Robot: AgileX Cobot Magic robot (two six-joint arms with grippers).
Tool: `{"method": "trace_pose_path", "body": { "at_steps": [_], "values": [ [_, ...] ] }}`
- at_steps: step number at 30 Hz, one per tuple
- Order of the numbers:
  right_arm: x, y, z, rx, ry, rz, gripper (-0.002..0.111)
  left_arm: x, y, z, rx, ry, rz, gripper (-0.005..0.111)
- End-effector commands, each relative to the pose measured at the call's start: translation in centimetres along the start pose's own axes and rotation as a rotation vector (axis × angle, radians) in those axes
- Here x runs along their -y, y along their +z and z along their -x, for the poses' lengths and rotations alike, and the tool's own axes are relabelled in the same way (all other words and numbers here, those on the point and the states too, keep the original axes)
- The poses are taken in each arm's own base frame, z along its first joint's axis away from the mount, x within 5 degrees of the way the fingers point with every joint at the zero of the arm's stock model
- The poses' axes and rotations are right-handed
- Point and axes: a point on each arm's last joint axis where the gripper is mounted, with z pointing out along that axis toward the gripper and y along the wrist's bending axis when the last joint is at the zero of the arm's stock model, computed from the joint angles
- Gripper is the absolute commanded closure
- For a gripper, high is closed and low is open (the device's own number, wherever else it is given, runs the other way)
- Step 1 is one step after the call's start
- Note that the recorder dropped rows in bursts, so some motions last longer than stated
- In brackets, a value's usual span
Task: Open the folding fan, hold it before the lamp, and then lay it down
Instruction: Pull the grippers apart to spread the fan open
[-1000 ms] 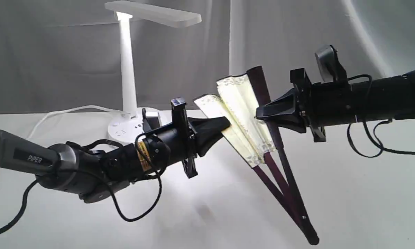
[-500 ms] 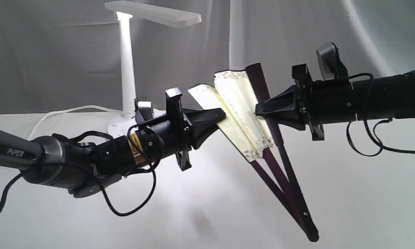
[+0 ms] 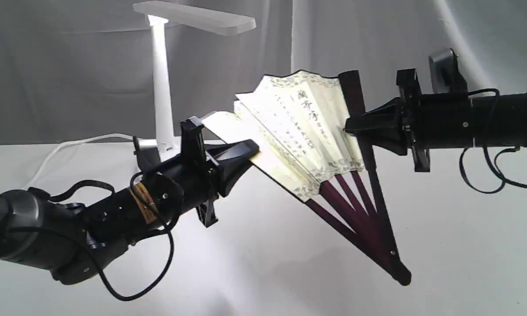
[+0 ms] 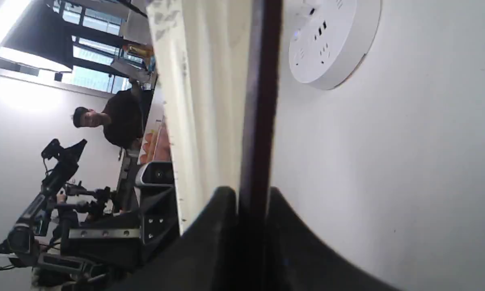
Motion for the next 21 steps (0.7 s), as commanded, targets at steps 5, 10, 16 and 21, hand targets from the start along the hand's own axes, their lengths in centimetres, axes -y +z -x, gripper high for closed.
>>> {"method": "trace_pose_path", "body": {
  "at_steps": [5, 10, 16, 21],
  "values": [
    [1.1, -2.5, 1.0, 0.059, -0.014, -0.043, 0.108, 2.4, -1.6, -0.5, 0.063, -0.001, -0.066, 0.107],
    [1.9, -4.6, 1.5, 0.090, -0.002, -0.053, 0.108, 3.0, -2.6, -0.8, 0.102, 0.009, -0.066, 0.107],
    [2.7, -6.9, 1.9, 0.121, 0.013, -0.062, 0.108, 3.8, -3.2, -2.1, 0.122, 0.026, -0.074, 0.107],
    [3.4, -9.0, 2.2, 0.158, 0.026, -0.077, 0.108, 4.0, -3.3, -4.0, 0.175, -0.007, -0.079, 0.107]
  ]
}}
